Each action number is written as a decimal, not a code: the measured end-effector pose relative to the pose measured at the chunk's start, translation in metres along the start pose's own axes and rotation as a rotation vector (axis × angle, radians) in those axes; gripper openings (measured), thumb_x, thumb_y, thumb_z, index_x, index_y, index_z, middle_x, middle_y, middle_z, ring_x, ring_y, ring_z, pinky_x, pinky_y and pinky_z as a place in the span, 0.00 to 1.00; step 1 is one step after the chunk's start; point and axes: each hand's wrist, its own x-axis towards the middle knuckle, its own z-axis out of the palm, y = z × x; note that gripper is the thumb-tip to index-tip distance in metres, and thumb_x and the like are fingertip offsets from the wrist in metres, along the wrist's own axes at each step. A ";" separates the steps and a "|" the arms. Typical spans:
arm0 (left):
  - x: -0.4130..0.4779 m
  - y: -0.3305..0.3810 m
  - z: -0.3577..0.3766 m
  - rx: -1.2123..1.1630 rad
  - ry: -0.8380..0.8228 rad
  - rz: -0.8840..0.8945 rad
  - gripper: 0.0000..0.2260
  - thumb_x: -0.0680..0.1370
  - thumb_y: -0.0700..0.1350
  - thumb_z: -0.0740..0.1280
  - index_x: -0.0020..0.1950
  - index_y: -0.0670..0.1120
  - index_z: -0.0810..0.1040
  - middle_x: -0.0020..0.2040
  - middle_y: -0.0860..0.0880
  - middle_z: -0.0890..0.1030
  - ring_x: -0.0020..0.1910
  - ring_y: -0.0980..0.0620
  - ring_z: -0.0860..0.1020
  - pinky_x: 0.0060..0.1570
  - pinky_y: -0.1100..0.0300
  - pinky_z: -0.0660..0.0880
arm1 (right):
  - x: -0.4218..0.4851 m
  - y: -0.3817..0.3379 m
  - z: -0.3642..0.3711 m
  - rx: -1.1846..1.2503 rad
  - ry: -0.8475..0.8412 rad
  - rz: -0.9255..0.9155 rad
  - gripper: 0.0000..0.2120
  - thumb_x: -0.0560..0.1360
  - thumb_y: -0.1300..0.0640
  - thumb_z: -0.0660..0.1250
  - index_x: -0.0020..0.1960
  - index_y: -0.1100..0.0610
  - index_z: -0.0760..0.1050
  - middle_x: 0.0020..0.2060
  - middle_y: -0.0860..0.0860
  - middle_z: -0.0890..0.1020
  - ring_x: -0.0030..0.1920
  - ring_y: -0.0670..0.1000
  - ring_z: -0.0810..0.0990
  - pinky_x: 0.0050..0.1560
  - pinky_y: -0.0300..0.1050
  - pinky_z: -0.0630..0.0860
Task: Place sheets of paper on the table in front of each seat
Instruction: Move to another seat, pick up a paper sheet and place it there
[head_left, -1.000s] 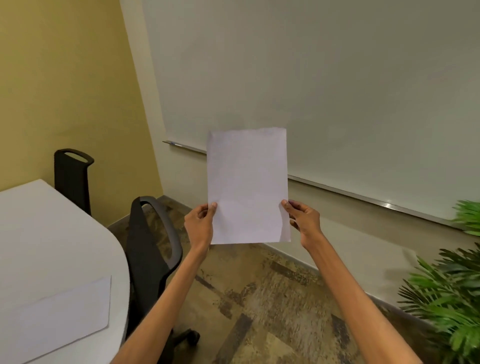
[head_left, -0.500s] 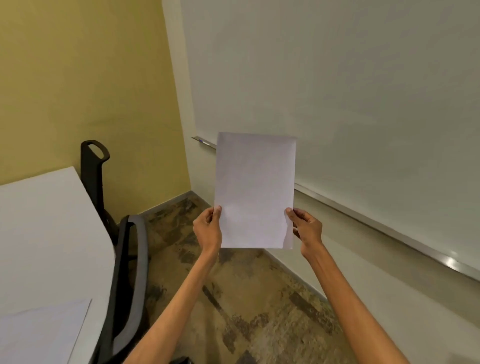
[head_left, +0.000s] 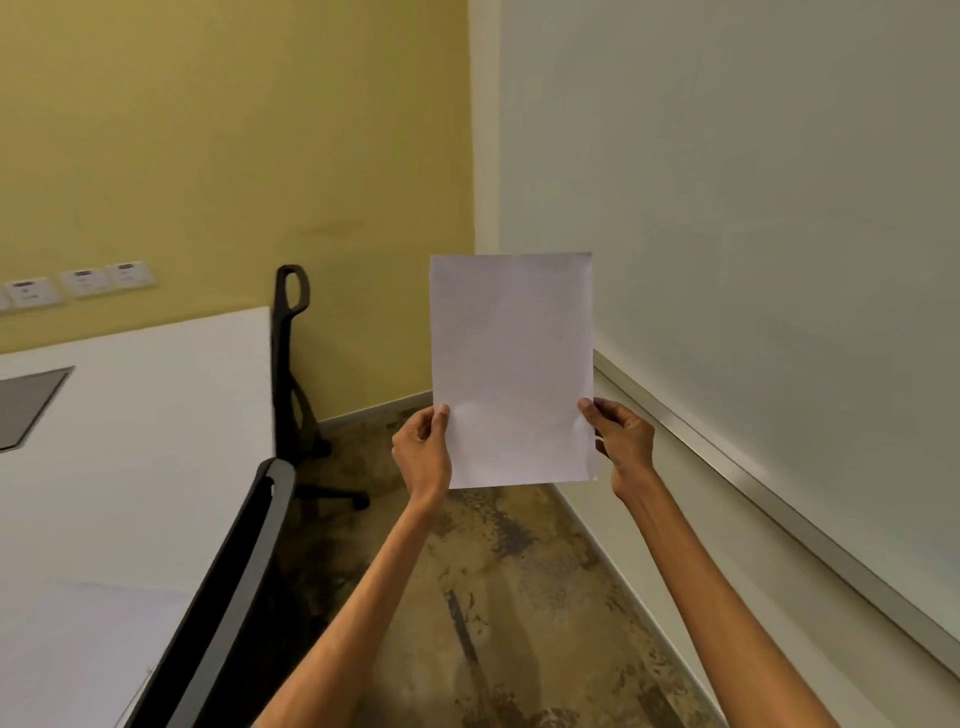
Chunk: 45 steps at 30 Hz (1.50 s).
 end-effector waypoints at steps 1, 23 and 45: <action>0.012 -0.004 0.002 0.002 0.025 -0.003 0.09 0.80 0.47 0.67 0.51 0.44 0.84 0.43 0.48 0.84 0.43 0.50 0.82 0.44 0.58 0.80 | 0.014 0.003 0.011 -0.001 -0.023 0.014 0.10 0.70 0.56 0.77 0.49 0.57 0.82 0.49 0.56 0.85 0.48 0.55 0.81 0.56 0.59 0.78; 0.367 -0.068 0.008 0.113 0.390 0.027 0.13 0.80 0.50 0.67 0.54 0.41 0.83 0.44 0.50 0.83 0.45 0.53 0.81 0.48 0.60 0.79 | 0.328 0.040 0.330 0.026 -0.423 0.117 0.05 0.71 0.58 0.75 0.46 0.56 0.81 0.43 0.50 0.84 0.45 0.51 0.82 0.53 0.49 0.80; 0.676 -0.133 -0.019 0.177 0.849 -0.085 0.10 0.80 0.49 0.66 0.50 0.44 0.82 0.46 0.51 0.82 0.41 0.59 0.78 0.38 0.69 0.72 | 0.564 0.093 0.672 -0.079 -0.856 0.215 0.12 0.71 0.59 0.75 0.53 0.63 0.80 0.46 0.56 0.83 0.47 0.52 0.79 0.49 0.46 0.78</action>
